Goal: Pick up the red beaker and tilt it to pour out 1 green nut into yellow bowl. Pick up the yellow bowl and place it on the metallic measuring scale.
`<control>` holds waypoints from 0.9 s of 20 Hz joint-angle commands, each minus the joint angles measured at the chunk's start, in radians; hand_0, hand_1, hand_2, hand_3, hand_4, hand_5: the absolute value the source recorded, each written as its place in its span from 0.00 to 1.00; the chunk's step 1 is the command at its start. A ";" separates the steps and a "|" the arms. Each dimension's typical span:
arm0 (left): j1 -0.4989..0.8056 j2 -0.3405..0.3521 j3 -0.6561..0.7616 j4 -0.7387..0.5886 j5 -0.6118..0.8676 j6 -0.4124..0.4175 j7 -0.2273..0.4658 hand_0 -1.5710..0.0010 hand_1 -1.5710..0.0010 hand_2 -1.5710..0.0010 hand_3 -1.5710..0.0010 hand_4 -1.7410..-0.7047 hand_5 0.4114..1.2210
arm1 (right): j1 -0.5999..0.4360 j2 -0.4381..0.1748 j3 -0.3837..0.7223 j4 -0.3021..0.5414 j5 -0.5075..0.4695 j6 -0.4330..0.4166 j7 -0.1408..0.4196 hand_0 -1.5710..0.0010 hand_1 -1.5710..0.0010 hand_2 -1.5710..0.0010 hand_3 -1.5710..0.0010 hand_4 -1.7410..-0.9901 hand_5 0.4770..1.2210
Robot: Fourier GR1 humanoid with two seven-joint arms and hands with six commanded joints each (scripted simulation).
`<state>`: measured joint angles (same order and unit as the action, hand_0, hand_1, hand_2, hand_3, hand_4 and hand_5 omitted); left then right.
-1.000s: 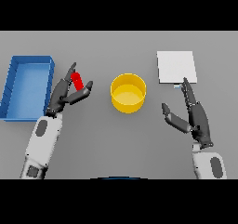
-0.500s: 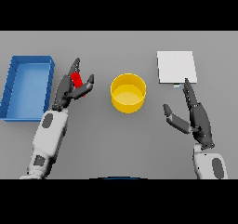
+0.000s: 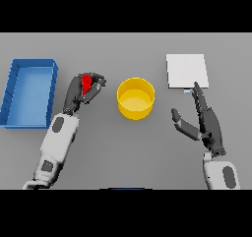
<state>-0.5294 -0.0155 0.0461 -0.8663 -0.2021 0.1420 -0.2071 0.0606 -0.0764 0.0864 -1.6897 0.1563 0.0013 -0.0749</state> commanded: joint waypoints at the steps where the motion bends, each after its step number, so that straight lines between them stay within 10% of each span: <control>1: 0.003 -0.002 -0.005 0.002 -0.005 0.004 0.003 0.14 0.13 0.12 0.17 0.17 0.93 | 0.023 0.005 0.008 -0.012 0.000 0.004 -0.023 1.00 1.00 1.00 1.00 0.65 0.23; 18: -0.066 0.090 -0.038 -0.145 0.069 -0.122 0.099 0.01 0.01 0.01 0.01 0.02 0.90 | 0.006 -0.012 0.012 0.011 0.051 -0.019 -0.058 1.00 1.00 1.00 1.00 0.69 0.25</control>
<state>-0.5960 0.0746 0.0088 -1.0113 -0.1313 0.0197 -0.1064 0.0669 -0.0880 0.0985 -1.6783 0.2077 -0.0169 -0.1336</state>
